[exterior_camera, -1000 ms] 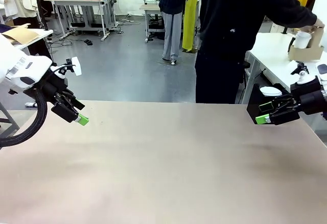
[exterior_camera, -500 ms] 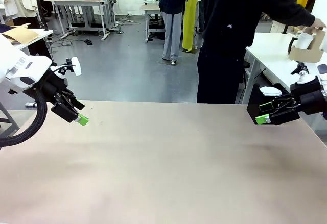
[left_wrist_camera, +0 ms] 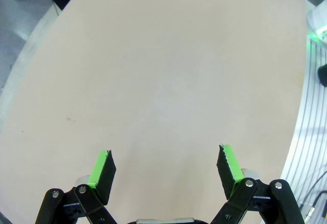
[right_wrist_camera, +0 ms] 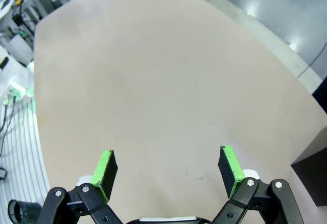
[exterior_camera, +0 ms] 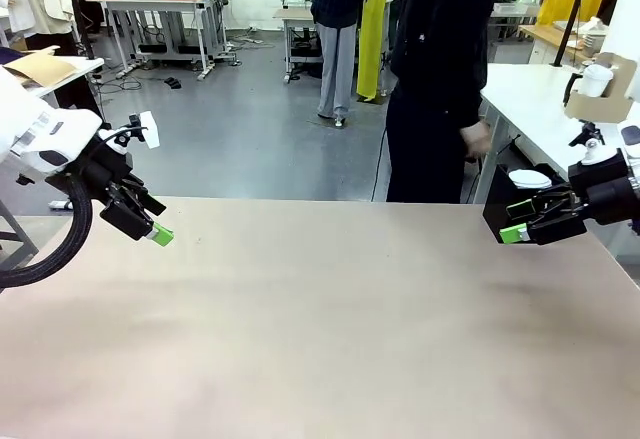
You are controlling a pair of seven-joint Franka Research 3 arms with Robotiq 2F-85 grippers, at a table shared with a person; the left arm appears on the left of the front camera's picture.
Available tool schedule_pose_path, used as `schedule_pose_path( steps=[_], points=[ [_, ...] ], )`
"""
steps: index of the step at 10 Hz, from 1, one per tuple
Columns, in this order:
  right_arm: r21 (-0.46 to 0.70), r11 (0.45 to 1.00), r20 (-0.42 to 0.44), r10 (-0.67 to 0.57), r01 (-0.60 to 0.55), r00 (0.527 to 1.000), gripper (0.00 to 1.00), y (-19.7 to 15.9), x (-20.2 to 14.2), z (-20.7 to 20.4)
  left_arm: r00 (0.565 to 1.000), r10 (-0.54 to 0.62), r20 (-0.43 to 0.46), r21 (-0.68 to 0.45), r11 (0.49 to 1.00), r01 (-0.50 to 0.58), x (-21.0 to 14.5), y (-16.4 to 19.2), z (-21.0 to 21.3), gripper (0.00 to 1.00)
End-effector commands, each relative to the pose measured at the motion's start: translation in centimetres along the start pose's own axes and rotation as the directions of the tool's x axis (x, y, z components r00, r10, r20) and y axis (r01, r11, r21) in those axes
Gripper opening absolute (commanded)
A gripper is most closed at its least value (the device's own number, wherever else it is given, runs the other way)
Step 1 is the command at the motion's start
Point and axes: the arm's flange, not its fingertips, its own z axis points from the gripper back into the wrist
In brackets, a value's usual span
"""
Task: Pour a drink into a cup and package it in a carrier.
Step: Insert the held 600 ml Paper Cup into the Cup Carrier.
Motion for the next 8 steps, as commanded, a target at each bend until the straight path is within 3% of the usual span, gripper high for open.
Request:
schedule_pose_path(
  steps=[1, 8],
  points=[
    [-0.003, 1.0, -0.002, 0.019, -0.019, 1.0, 1.0, 0.01, 0.04, 0.04, 1.0, 0.009, 0.019, -0.009, 1.0, -0.008, 0.14, 0.05, -0.06, 1.0],
    [-0.003, 1.0, -0.002, 0.019, -0.019, 1.0, 1.0, 0.01, 0.04, 0.04, 1.0, 0.009, 0.019, -0.009, 1.0, -0.008, 0.14, 0.05, -0.06, 1.0]
  ],
)
